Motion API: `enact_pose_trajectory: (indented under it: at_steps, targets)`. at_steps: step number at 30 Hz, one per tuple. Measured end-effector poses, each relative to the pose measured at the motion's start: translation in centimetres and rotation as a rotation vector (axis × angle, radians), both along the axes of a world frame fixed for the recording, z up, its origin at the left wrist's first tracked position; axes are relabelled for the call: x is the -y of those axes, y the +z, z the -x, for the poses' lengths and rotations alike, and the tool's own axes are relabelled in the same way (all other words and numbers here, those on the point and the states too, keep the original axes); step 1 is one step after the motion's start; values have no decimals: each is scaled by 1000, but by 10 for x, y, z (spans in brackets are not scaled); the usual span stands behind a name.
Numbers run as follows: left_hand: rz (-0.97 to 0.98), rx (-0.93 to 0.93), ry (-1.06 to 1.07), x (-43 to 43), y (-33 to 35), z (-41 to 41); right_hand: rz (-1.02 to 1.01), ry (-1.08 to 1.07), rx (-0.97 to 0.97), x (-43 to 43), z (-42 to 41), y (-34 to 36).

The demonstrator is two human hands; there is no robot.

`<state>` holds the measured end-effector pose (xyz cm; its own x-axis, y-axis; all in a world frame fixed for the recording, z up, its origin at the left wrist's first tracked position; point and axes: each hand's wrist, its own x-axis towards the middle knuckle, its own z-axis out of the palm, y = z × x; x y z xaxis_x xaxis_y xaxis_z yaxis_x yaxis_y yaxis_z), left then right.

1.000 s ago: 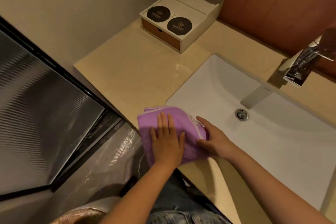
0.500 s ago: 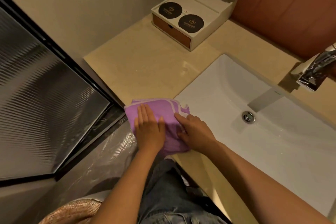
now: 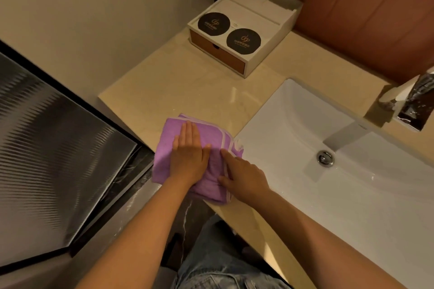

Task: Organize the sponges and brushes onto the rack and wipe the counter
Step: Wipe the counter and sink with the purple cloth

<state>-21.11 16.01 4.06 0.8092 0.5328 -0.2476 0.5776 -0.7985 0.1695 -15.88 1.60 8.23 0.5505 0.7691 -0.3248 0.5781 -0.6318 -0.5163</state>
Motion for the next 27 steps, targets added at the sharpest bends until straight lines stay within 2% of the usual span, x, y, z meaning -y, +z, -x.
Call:
enact_pose_trajectory:
  at_steps: [6,10,14,16,22,27]
  targets:
    - [-62,40,-149,-20,-4,-26,-46,-215,-19,0,-19,-13]
    - [-17,41,-208,-23,1,-46,-124,-400,-11,0,-23,-21]
    - [-22,31,-262,-28,-2,-63,-222,-480,-228,-9,-32,-29]
    - [-11,42,-286,-31,-5,-67,-246,-510,-263,-13,-36,-30]
    - [10,98,-263,-26,-6,-53,-32,-259,127,-14,-29,-28]
    - [-23,85,-151,-17,-6,-24,35,-72,217,-16,-20,-19]
